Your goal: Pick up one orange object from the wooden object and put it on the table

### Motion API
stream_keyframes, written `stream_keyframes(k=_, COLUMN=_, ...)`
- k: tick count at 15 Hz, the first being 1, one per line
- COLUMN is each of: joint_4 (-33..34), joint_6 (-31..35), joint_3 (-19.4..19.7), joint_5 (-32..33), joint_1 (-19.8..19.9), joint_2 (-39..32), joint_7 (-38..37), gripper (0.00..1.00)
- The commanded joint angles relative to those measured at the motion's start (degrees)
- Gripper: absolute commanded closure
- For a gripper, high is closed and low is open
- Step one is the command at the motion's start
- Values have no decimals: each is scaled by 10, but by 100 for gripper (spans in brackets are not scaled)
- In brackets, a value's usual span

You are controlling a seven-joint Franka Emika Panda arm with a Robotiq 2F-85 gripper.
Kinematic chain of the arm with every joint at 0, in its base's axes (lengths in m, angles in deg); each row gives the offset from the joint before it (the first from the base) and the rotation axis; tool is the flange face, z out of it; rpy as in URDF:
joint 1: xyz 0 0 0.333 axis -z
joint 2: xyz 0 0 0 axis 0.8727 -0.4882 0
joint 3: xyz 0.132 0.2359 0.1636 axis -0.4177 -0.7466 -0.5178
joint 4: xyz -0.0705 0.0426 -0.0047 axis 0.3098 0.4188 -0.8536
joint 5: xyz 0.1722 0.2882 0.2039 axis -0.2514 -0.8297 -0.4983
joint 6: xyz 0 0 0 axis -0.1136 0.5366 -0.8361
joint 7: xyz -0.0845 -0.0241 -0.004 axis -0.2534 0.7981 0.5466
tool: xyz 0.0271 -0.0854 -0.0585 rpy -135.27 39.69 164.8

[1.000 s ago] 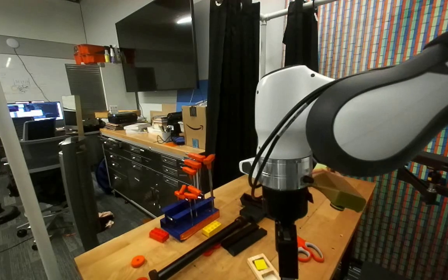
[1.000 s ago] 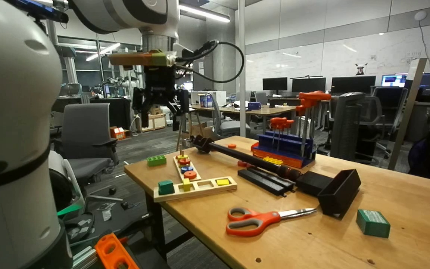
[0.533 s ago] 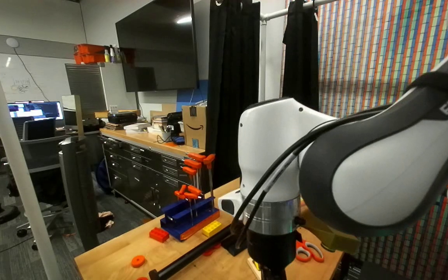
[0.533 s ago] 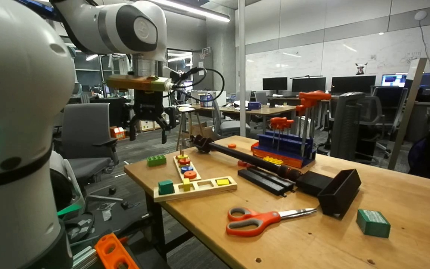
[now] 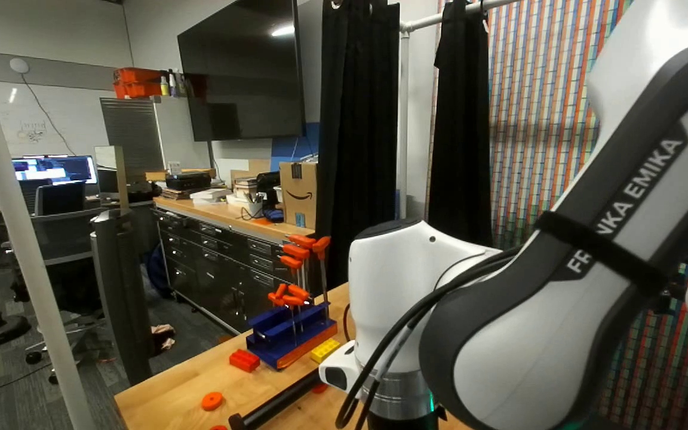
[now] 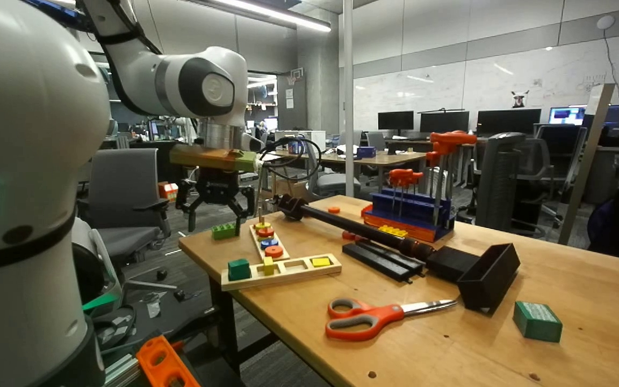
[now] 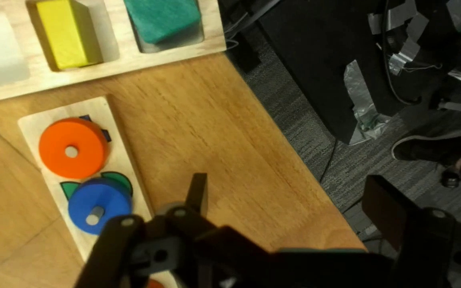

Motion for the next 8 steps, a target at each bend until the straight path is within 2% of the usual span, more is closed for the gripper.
stream_keyframes(k=1, joint_4=30, joint_6=21, joint_3=-8, joint_5=1, joint_1=22, joint_2=-49, joint_7=35, gripper=0)
stream_keyframes(k=8, joint_4=87, joint_6=12, joint_3=-29, joint_5=55, joint_1=59, joint_2=-99, joint_7=24, gripper=0)
